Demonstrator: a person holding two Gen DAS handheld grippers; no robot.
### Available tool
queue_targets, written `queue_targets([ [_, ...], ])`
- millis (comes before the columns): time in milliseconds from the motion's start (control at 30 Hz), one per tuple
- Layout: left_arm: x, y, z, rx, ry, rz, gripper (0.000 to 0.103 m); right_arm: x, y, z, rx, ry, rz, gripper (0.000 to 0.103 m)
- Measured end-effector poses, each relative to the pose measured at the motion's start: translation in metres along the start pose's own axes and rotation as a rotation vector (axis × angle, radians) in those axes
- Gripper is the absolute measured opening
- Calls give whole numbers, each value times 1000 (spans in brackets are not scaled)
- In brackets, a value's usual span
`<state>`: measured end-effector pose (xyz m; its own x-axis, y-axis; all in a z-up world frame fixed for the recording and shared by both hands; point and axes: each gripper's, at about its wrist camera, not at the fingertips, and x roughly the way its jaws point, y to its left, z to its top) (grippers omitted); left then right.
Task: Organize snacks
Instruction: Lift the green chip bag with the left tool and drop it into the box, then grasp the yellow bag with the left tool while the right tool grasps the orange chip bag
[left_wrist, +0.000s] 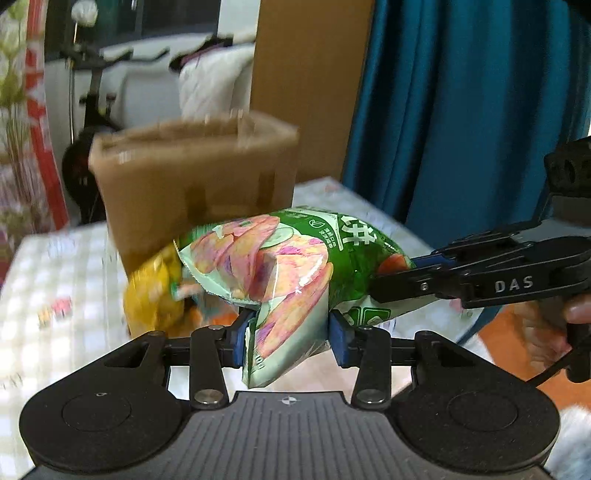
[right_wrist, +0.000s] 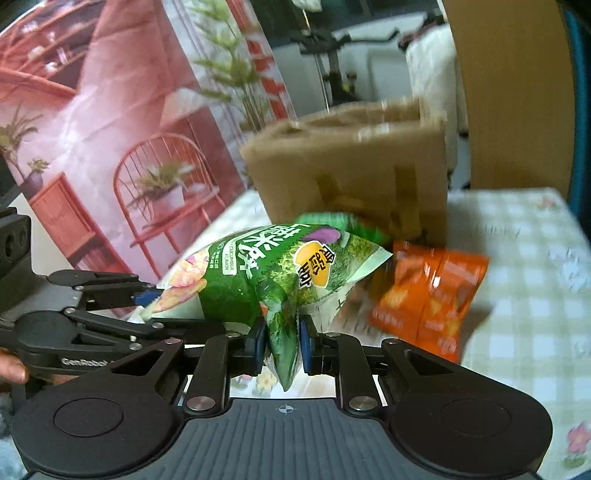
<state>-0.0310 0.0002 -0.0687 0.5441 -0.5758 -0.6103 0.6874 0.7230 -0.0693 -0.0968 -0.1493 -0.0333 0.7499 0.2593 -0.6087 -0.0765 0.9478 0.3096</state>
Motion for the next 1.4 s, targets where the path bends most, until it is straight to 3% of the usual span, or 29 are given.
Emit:
queue_targets([
  [200,1,4,51,67,-118,57,45,-3,-2,59,-93,-127,-36,17],
  [367,27,22,106,107,-175,126,45,23,-12,121,-154,-228,-85,17],
  [567,79,60,151,72,-147,149,45,82,-37,178,-127,-261,-133,17],
  [733,115,87,160,43,-97,151,45,133,-60,200,-112,-226,-152,17],
  [900,142,100,170,-1,-76,164,46,166,-80,210,-83,-202,-168,18],
  [967,148,101,171,-22,-67,177,51,173,-79,207,-81,-194,-186,30],
  [1000,151,105,173,-33,-58,193,59,174,-80,207,-76,-197,-195,35],
  [1100,145,112,165,-51,-71,219,71,164,-86,197,-67,-215,-190,46],
  [1300,109,124,141,-56,-121,228,71,124,-95,155,-90,-282,-177,65],
  [1400,87,132,121,-94,-155,220,71,108,-99,129,-93,-308,-176,67],
])
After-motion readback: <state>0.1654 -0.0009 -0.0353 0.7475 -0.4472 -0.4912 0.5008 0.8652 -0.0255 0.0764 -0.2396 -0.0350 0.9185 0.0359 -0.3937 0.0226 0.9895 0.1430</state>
